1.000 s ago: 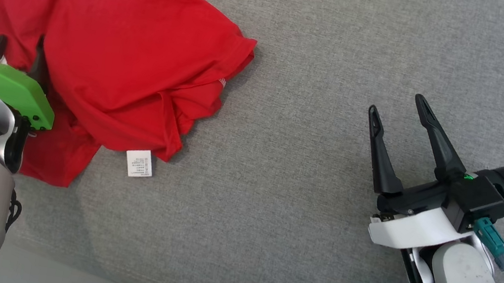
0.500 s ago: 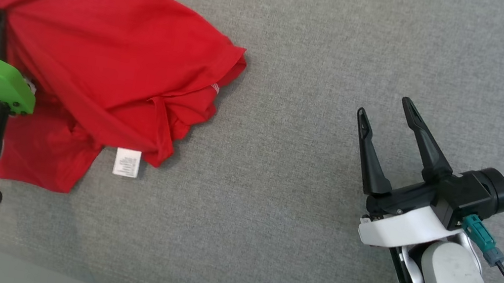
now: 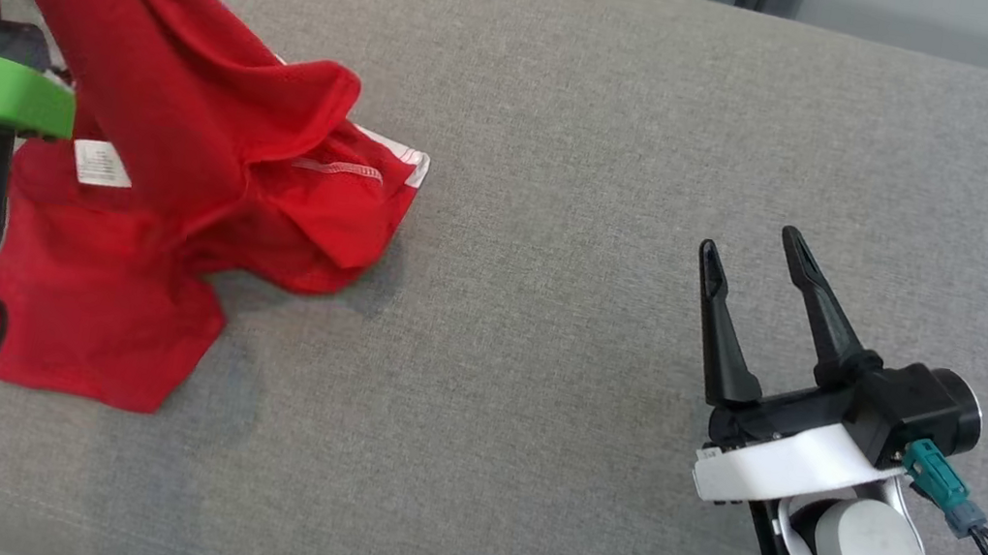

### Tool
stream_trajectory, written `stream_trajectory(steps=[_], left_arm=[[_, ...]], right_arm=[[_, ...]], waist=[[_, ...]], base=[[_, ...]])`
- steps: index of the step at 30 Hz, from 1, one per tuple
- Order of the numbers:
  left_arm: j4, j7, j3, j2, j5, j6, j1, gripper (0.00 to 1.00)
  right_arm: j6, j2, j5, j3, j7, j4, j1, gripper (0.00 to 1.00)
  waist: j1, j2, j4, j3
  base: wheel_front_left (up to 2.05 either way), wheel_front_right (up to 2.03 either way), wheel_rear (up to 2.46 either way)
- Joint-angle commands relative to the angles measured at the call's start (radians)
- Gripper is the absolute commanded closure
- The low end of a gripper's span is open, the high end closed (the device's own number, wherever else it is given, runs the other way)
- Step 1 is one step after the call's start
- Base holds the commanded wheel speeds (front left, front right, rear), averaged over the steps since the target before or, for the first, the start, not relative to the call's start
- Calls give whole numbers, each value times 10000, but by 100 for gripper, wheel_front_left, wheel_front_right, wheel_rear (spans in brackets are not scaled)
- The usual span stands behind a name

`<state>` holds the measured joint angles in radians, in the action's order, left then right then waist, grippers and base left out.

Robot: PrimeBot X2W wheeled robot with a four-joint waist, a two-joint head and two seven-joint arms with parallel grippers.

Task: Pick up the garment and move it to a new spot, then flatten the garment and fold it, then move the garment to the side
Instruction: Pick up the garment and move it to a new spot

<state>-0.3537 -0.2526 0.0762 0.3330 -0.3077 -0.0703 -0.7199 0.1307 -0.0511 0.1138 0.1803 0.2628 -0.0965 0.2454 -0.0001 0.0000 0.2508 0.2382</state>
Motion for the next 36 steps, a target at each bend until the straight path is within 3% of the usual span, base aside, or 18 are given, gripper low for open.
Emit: stream_trajectory(steps=[1,12,20,26,36], left_arm=[[459,135,94,-55,40,72,163,100],[4344,2067,1229,-671,499,693,545,100],[5586,2884,2328,-1472,635,890,335,100],[4944,3178,2748,-1733,788,997,240,100],[878,2699,2727,-1229,1200,954,-435,100]], right_arm=[[1,-7,91,-39,33,17,-129,0],[1,2,791,-10,32,143,19,0],[1,1,1096,-181,32,276,360,0],[1,1,1350,-442,32,443,587,0],[1,11,1911,-710,32,622,864,0]], waist=[[1,0,-312,-389],[1,0,-1662,-507],[1,0,-3098,-102],[1,0,-4351,426],[1,0,-6048,1449]], base=[[0,0,0],[0,0,0],[0,0,0],[0,0,0],[0,0,0]])
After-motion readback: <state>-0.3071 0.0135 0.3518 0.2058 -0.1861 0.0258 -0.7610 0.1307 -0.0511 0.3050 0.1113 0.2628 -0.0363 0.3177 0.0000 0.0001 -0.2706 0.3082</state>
